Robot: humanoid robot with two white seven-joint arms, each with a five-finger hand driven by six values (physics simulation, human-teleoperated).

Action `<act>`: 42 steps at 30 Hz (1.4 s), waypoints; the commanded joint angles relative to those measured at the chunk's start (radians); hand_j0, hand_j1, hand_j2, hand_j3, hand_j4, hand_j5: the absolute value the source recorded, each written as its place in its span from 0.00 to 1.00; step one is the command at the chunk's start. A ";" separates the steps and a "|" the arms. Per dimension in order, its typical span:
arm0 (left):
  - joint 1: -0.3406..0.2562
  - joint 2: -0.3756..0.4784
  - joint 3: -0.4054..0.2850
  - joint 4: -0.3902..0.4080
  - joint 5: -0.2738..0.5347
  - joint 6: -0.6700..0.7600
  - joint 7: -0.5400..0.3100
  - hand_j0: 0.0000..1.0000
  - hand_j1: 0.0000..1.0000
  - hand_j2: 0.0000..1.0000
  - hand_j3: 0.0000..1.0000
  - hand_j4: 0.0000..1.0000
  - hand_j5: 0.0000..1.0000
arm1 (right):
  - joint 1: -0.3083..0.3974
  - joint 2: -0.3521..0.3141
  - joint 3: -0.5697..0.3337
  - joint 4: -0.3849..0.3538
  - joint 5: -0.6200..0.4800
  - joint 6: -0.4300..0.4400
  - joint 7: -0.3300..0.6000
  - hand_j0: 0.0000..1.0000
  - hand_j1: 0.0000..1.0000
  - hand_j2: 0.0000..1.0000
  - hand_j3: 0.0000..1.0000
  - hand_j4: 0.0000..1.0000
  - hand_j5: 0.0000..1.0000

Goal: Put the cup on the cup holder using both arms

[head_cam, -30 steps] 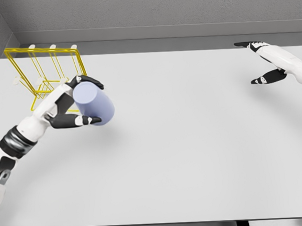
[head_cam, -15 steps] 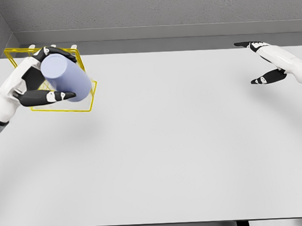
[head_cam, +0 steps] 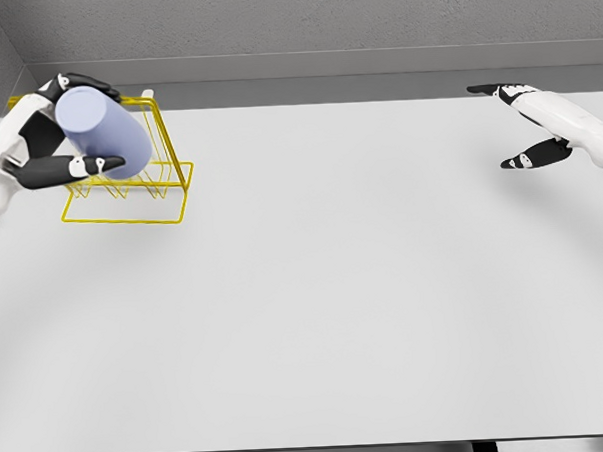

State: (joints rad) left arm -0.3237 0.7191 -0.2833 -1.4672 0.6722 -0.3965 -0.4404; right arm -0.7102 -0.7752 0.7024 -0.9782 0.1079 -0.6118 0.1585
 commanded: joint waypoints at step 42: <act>0.087 0.106 0.024 -0.194 -0.033 -0.028 -0.171 1.00 1.00 1.00 1.00 1.00 1.00 | 0.000 -0.001 -0.001 0.000 -0.007 0.001 -0.001 1.00 1.00 1.00 1.00 1.00 1.00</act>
State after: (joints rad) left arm -0.2179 0.7917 -0.2725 -1.6171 0.6438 -0.4217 -0.5990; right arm -0.7102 -0.7752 0.7024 -0.9783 0.1079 -0.6118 0.1585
